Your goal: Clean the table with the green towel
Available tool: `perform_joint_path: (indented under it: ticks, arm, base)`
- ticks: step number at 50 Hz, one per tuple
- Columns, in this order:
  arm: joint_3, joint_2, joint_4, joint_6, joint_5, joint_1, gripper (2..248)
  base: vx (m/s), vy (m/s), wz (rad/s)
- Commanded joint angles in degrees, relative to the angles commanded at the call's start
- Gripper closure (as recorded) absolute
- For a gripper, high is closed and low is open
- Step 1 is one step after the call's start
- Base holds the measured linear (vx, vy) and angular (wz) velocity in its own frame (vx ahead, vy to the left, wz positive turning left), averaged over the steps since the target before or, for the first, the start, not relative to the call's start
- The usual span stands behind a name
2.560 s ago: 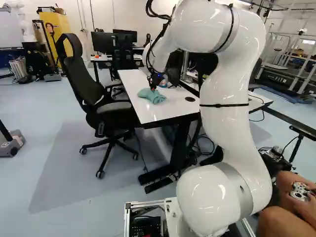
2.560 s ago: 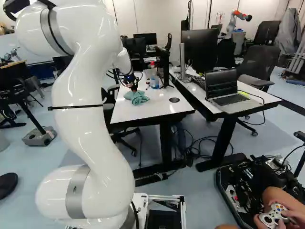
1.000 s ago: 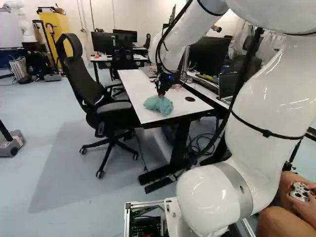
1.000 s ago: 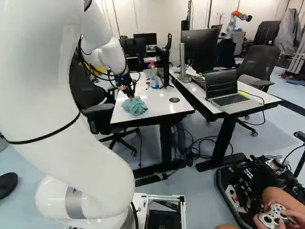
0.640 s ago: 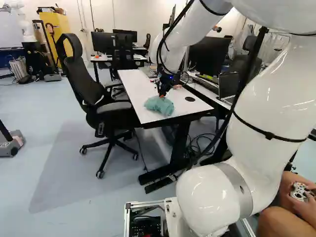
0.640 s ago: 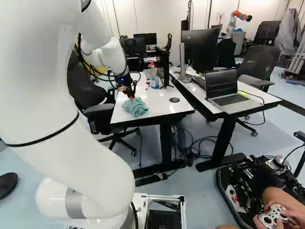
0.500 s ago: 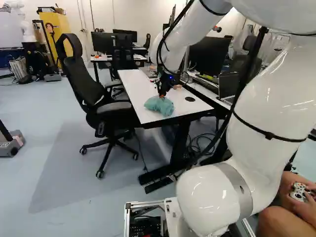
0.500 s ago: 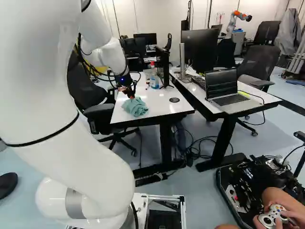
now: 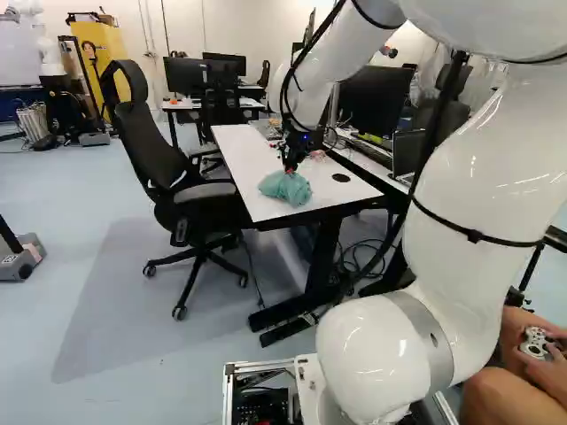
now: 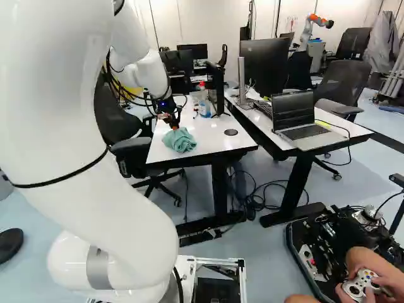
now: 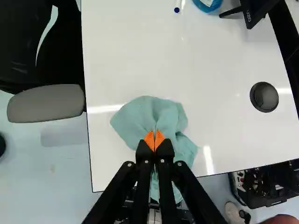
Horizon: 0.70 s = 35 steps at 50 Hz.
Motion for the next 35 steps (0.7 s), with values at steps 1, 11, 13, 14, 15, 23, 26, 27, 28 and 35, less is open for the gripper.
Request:
perform_joint_path:
  ticks: [1, 11, 13, 14, 15, 23, 26, 27, 28, 35]
  arm:
    - [-0.04, -0.04, 0.0, 0.0, 0.0, 0.0, 229]
    - [-0.43, -0.24, 0.0, 0.0, 0.0, -0.06, 229]
    - [-0.46, -0.08, 0.0, 0.0, 0.0, -0.13, 229]
    - [-0.47, 0.02, 0.0, 0.0, 0.0, -0.19, 229]
    - [-0.47, 0.13, 0.0, 0.0, 0.0, -0.27, 229]
    - [-0.44, 1.24, 0.0, 0.0, 0.0, -1.47, 229]
    - [-0.42, 1.7, 0.0, 0.0, 0.0, -2.04, 229]
    - [-0.41, 1.84, 0.0, 0.0, 0.0, -2.24, 229]
    - [-0.41, 2.0, 0.0, 0.0, 0.0, -2.44, 229]
    - [-0.43, 2.12, 0.0, 0.0, 0.0, -3.84, 229]
  base:
    - [0.0, 0.0, 0.0]
    - [0.0, 0.0, 0.0]
    - [0.0, 0.0, 0.0]
    - [0.0, 0.0, 0.0]
    - [0.0, 0.0, 0.0]
    - [0.0, 0.0, 0.0]
    - [0.0, 0.0, 0.0]
    - [0.0, 0.0, 0.0]
    - [0.0, 0.0, 0.0]
    - [0.0, 0.0, 0.0]
